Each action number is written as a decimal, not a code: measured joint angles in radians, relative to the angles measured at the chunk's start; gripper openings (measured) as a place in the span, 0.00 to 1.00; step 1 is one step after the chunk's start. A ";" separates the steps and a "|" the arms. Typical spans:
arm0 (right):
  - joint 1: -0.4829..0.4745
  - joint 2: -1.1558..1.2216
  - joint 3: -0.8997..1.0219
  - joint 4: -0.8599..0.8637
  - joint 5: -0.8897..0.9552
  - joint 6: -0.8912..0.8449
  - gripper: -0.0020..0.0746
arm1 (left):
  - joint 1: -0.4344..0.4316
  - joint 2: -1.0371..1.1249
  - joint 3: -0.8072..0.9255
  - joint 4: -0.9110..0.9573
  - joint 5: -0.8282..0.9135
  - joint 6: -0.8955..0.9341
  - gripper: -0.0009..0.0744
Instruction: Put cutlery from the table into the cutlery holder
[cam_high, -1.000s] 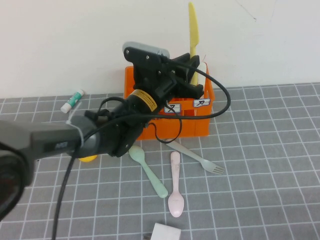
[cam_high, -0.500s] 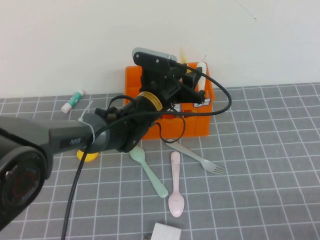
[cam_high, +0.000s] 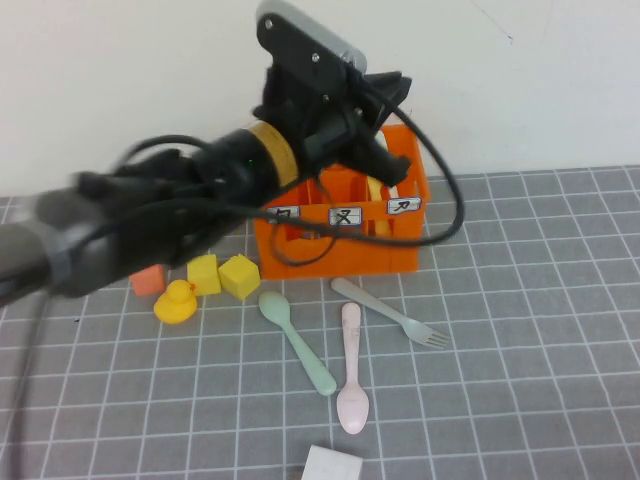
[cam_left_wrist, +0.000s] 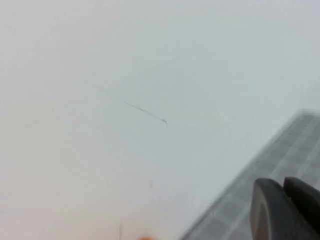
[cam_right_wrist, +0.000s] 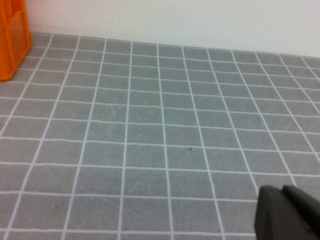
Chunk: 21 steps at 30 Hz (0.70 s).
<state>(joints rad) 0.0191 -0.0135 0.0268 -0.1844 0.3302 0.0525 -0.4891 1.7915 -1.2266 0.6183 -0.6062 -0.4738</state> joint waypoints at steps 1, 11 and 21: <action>0.000 0.000 0.000 0.000 0.000 0.000 0.02 | 0.000 -0.049 0.027 0.045 0.041 -0.015 0.03; 0.000 0.000 0.000 0.000 0.000 0.000 0.02 | -0.002 -0.469 0.351 0.134 0.333 -0.113 0.01; -0.001 0.000 0.000 0.000 0.000 0.000 0.02 | 0.002 -0.632 0.534 0.131 0.551 -0.177 0.01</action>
<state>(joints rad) 0.0178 -0.0135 0.0268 -0.1844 0.3302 0.0525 -0.4870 1.1595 -0.6923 0.7496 -0.0554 -0.6509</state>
